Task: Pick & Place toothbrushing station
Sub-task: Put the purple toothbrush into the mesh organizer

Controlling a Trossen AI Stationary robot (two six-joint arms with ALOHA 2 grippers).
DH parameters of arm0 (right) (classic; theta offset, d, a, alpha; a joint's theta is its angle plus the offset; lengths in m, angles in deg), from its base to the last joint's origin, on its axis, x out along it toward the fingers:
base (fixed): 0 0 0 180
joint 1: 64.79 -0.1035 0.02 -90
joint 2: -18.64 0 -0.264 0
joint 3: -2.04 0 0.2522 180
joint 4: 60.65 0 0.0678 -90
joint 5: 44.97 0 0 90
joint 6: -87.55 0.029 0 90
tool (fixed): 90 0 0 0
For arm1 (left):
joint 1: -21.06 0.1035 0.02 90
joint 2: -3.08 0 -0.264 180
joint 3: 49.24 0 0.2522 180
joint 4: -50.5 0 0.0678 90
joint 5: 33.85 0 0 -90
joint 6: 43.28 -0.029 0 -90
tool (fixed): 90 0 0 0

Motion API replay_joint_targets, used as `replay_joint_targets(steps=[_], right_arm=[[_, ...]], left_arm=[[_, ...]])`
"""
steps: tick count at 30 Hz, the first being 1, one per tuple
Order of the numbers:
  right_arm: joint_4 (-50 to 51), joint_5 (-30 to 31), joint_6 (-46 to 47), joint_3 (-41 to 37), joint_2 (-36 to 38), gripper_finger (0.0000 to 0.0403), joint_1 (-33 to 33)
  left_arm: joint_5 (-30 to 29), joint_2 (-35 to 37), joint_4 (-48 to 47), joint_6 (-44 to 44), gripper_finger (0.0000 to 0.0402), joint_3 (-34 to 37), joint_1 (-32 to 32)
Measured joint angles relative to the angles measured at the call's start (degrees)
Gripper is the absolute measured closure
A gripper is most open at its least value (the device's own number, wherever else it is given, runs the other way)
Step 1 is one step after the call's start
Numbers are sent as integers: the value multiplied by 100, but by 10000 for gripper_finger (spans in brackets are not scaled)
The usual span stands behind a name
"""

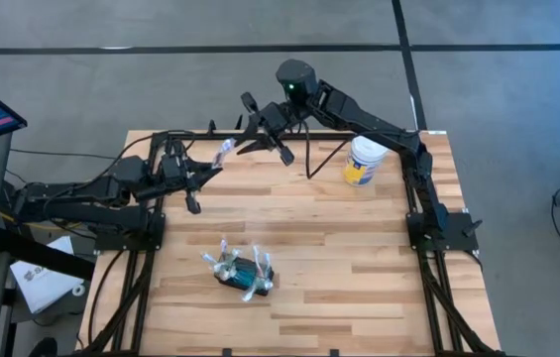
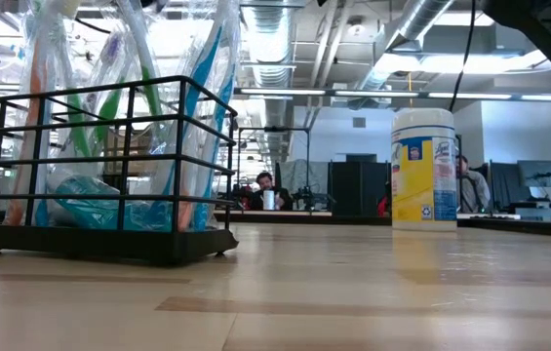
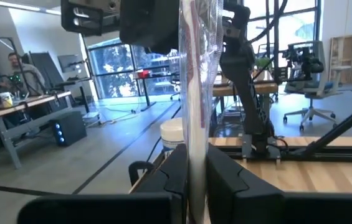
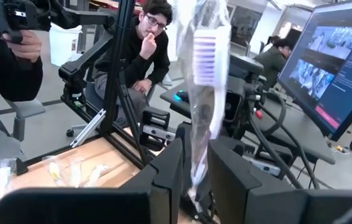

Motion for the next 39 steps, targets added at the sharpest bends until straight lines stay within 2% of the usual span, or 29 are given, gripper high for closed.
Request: replay_joint_targets(steps=[22,29,39], right_arm=[[-218,-3,3,0,0,337,-141],[-224,-579,1,0,0,335,-141],[-426,-586,0,0,-2,299,-231]], left_arm=[[241,-774,1168,-532,383,4,0],[243,-772,1243,-557,383,4,0],[243,-869,1394,-646,383,-2,2]])
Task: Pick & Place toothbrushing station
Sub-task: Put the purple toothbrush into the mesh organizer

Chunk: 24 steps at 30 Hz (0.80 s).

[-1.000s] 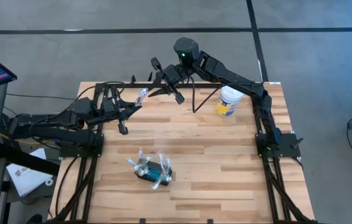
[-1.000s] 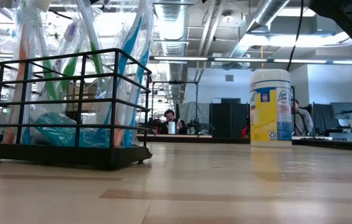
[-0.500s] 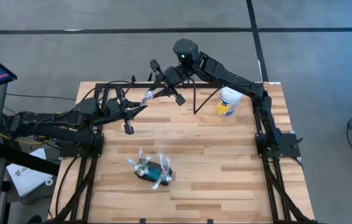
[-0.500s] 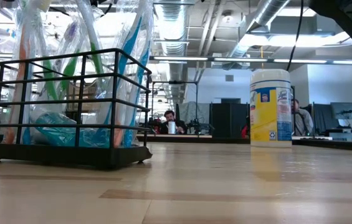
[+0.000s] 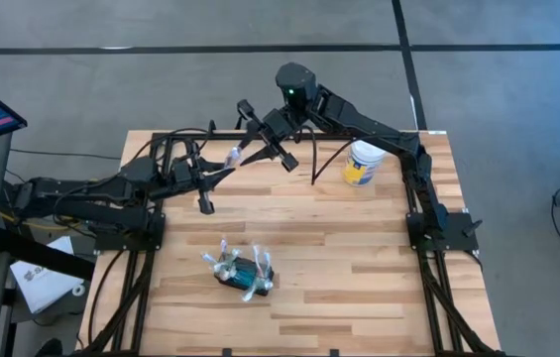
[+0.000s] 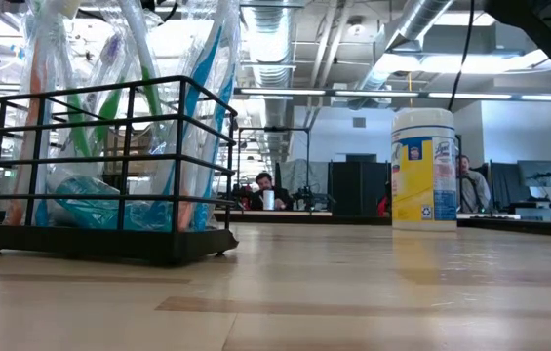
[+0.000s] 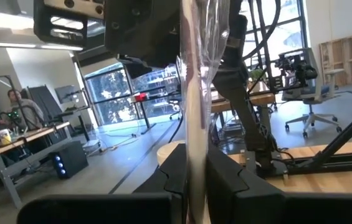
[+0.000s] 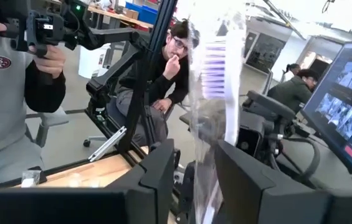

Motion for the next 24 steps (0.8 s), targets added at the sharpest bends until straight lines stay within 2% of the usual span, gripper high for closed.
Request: replay_joint_targets(steps=[7,17,24], right_arm=[[-154,420,160,0,-2,275,-28],[-180,628,581,0,-2,284,209],[-190,471,683,0,-2,279,156]], left_arm=[[-49,-260,318,-46,382,0,9],[11,-283,297,-149,382,0,33],[0,-327,322,-153,382,4,41]])
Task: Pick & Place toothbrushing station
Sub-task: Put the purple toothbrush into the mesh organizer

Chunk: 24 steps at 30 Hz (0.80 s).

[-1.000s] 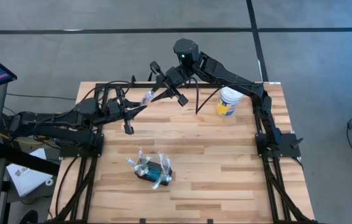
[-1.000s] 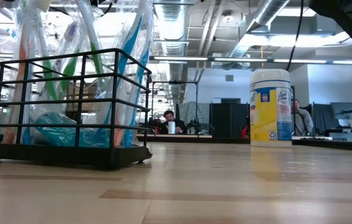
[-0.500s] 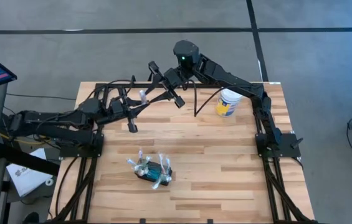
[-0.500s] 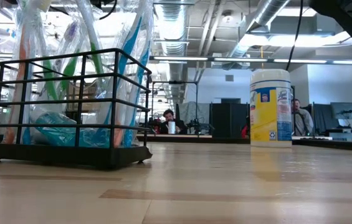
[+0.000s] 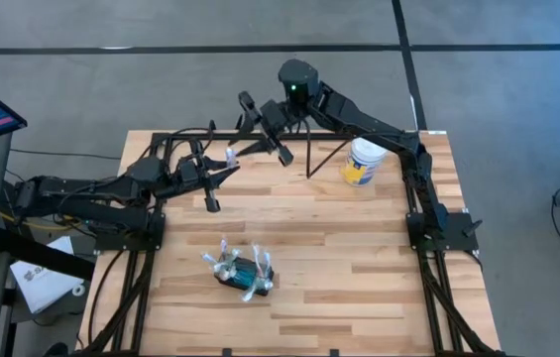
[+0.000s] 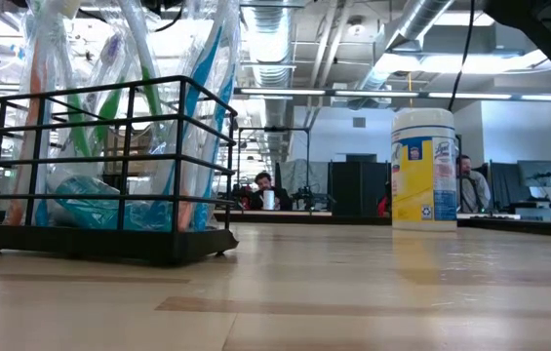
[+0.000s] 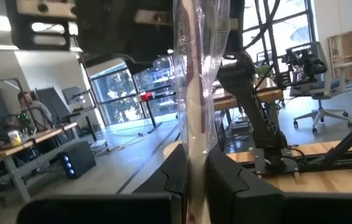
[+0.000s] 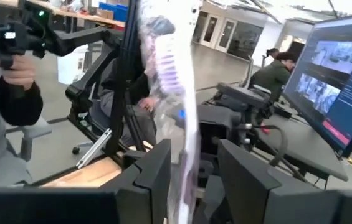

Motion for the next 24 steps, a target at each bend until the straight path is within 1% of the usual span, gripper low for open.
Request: replay_joint_targets(steps=[4,9,17,19,22,24], right_arm=[[34,-10,-228,0,0,278,-134],[-48,-2,-268,0,0,280,-194],[-61,39,-526,0,0,280,-353],[-54,120,-488,0,0,280,-370],[58,400,-484,1,0,282,-358],[61,464,-430,0,0,289,-354]], left_arm=[[-1,2,31,-36,382,0,3],[-3,0,45,-36,382,0,3],[-125,-319,209,-36,382,0,81],[-129,-346,247,-45,382,0,114],[-136,-331,278,-40,382,0,125],[-138,-320,305,-38,382,0,125]])
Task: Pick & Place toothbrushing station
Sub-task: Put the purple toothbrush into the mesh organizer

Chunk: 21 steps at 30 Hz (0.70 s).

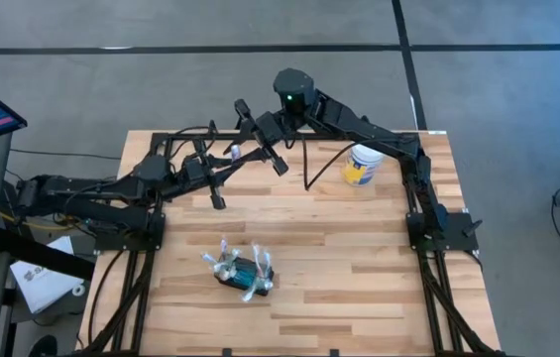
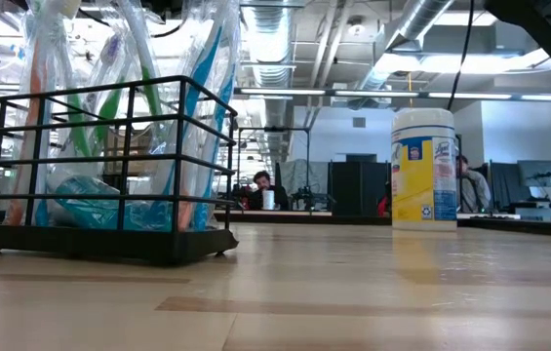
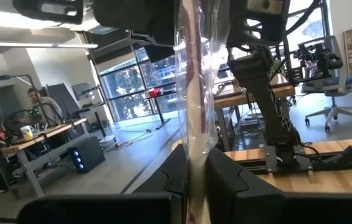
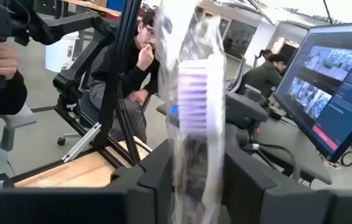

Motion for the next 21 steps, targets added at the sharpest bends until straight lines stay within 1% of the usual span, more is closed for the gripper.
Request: replay_joint_targets(steps=[3,7,8,13,18,21], right_arm=[[-19,1,3,1,0,317,3],[-48,1,1,0,0,381,-3],[-53,1,-3,0,0,390,0],[-27,23,64,0,0,393,3],[-23,36,136,0,0,395,6],[-18,44,287,1,0,397,63]], left_arm=[[2,-2,-6,0,382,0,0],[-3,-13,-10,-8,382,0,-2],[-9,-13,-10,-9,382,0,-2],[-42,-13,-19,-7,372,0,-2],[-382,-13,-17,2,337,0,-2],[-426,46,-61,-6,318,0,-4]])
